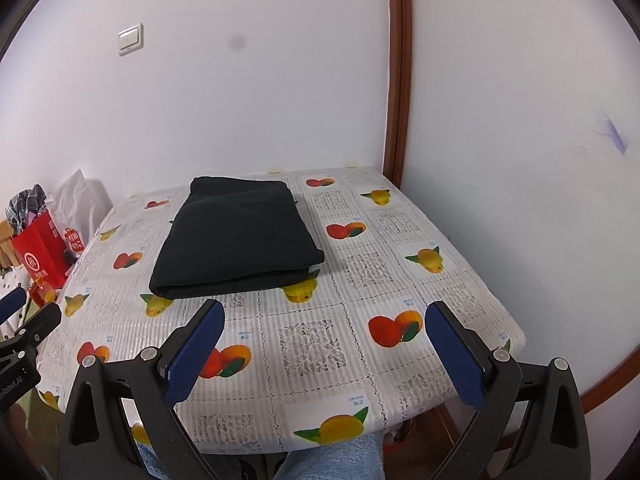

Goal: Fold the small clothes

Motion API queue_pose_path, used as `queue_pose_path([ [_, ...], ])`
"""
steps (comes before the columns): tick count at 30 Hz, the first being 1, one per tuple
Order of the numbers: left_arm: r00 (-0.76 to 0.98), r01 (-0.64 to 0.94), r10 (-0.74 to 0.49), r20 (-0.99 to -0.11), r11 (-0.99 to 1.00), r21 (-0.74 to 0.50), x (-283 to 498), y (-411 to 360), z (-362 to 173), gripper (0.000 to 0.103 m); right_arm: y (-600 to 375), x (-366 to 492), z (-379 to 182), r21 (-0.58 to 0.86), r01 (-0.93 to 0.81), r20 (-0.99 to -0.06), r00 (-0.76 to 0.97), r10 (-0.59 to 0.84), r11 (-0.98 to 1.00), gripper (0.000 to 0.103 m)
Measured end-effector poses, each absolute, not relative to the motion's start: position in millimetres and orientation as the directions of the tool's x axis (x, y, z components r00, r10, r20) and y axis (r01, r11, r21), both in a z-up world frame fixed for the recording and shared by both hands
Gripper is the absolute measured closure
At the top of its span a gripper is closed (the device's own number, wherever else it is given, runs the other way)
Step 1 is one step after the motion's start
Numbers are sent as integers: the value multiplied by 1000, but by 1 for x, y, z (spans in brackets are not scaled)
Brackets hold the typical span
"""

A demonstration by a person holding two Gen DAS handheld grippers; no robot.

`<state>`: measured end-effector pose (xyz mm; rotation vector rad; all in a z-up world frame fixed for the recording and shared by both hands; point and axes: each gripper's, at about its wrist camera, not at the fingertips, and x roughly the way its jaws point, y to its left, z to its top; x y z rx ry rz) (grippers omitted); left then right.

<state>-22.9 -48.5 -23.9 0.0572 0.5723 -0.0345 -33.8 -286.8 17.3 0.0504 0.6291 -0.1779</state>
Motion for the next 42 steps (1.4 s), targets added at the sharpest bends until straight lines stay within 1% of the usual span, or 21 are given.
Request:
queue_pose_path([
  [8, 837, 49, -17, -546, 998, 44, -20, -51, -26, 21, -293, -36, 16, 9, 193, -594, 790, -150, 981, 4],
  [42, 832, 38, -18, -554, 999, 24, -19, -46, -26, 21, -291, -39, 16, -14, 183, -588, 794, -156, 983, 4],
])
